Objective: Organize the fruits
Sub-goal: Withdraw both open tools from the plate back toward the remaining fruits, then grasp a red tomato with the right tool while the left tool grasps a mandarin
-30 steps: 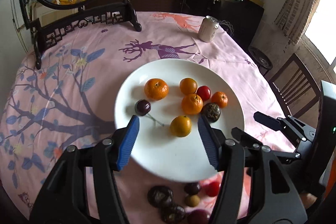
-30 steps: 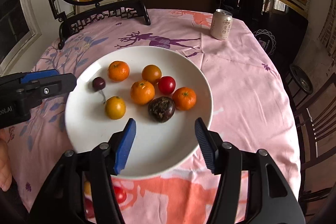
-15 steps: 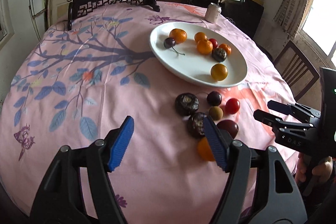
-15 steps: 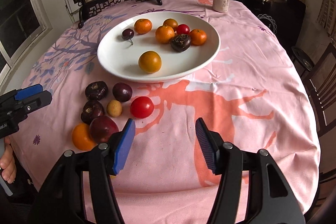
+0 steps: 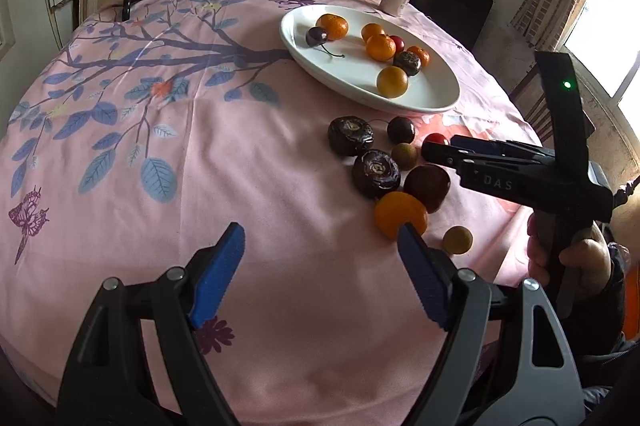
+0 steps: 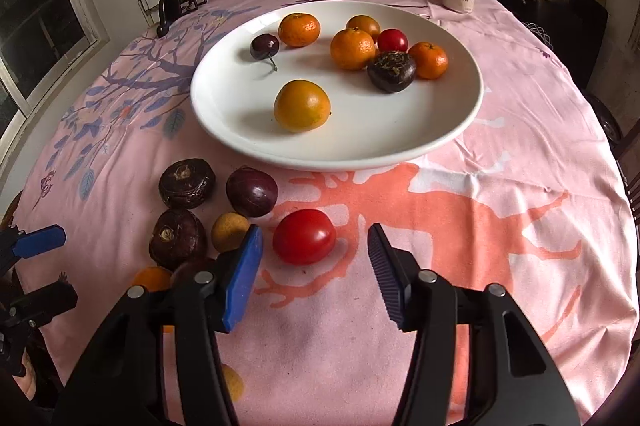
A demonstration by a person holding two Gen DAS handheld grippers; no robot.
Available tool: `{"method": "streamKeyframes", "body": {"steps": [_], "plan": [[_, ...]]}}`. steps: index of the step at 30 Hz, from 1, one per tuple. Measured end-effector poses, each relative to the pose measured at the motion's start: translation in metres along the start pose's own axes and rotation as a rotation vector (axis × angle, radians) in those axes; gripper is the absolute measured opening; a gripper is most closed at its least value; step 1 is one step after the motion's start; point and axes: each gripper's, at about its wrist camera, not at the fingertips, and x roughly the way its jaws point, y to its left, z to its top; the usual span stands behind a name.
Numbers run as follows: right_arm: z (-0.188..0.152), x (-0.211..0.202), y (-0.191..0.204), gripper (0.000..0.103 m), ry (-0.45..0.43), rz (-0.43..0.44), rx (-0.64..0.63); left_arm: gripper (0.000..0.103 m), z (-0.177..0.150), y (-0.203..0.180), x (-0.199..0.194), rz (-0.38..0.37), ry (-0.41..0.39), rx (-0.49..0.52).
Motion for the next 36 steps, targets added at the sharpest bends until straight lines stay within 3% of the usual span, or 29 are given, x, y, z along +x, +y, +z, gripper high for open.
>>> {"method": "streamKeyframes", "body": {"steps": [2,8,14,20,21,25,29,36], "plan": [[0.002,0.009,0.002,0.033,0.017,0.013,-0.005,0.081,-0.001,-0.007,0.003,-0.013,0.01,0.022],[-0.002,-0.019,-0.006,0.032,-0.035,-0.004,0.036,0.081,-0.003,-0.028,0.019,-0.047,0.07,0.074],[-0.021,-0.044,-0.032,0.032,-0.053,0.006,0.11,0.081,-0.001,-0.038,0.044,-0.058,0.13,0.061],[-0.038,-0.049,-0.046,0.032,-0.044,0.04,0.156,0.078,0.004,-0.053,0.057,-0.007,0.134,0.094],[-0.039,-0.05,-0.047,0.032,-0.047,0.039,0.16,0.075,0.004,-0.056,0.058,0.001,0.132,0.103],[-0.04,-0.057,-0.05,0.032,-0.061,0.047,0.171,0.041,0.006,-0.063,0.06,0.037,0.12,0.135],[-0.04,-0.064,-0.049,0.032,-0.076,0.052,0.168,0.04,0.009,-0.057,0.056,0.0,0.122,0.099],[-0.037,-0.07,-0.041,0.032,-0.087,0.046,0.147,0.04,0.012,-0.051,0.03,-0.017,0.054,0.089]]}}
